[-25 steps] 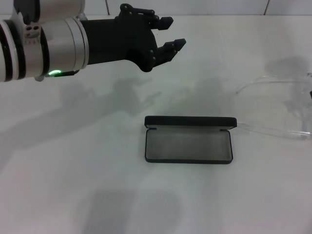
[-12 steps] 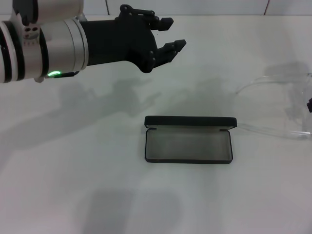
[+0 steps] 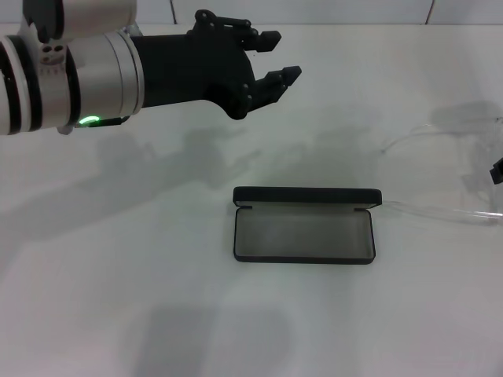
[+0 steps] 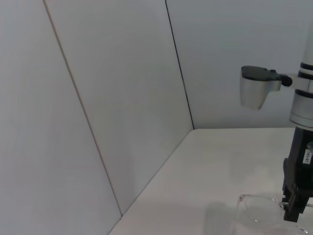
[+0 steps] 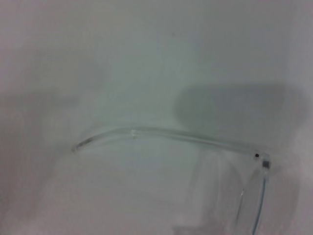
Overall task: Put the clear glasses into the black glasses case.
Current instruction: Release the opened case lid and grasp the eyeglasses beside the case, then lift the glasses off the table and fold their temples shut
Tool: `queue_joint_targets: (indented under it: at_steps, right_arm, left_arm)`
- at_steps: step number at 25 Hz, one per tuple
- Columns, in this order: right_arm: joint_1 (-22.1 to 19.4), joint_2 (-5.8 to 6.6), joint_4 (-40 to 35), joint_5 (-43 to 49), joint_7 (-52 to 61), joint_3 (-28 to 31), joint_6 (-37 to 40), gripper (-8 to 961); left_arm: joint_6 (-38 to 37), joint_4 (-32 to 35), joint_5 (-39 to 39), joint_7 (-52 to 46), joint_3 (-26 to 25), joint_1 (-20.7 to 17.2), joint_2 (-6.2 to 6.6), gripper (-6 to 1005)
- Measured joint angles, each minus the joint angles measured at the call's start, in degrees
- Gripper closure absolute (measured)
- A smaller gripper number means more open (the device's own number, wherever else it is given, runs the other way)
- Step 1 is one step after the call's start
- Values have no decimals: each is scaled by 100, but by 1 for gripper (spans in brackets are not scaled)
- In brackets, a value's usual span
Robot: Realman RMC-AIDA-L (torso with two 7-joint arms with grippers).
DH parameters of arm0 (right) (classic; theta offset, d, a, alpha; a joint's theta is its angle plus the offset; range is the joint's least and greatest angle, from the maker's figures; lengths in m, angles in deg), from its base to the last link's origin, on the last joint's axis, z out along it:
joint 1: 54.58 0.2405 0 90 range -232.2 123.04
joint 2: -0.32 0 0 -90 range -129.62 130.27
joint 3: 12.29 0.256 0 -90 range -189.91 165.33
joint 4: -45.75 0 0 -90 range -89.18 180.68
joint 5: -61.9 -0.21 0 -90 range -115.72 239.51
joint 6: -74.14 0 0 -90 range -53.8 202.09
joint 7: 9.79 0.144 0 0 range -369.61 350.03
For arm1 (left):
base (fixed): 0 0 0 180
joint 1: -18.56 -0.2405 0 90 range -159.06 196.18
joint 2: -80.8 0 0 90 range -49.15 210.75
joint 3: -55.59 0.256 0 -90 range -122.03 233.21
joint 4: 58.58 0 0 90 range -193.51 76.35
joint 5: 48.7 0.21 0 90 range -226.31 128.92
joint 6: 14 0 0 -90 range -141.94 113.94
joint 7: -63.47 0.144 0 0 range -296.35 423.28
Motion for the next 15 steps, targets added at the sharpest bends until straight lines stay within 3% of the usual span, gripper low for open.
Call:
queue_joint_targets:
  at_steps: [8,15]
  right_arm:
    - [-11,-15,-45,-143,-381,-107,-35,698]
    - [52,11,-64,-123,-650,-119,-29,844]
  left_arm:
    - [17,-13,0,0,7,3,-12,573]
    - [21,-14,0,0,-2,1,-13,577]
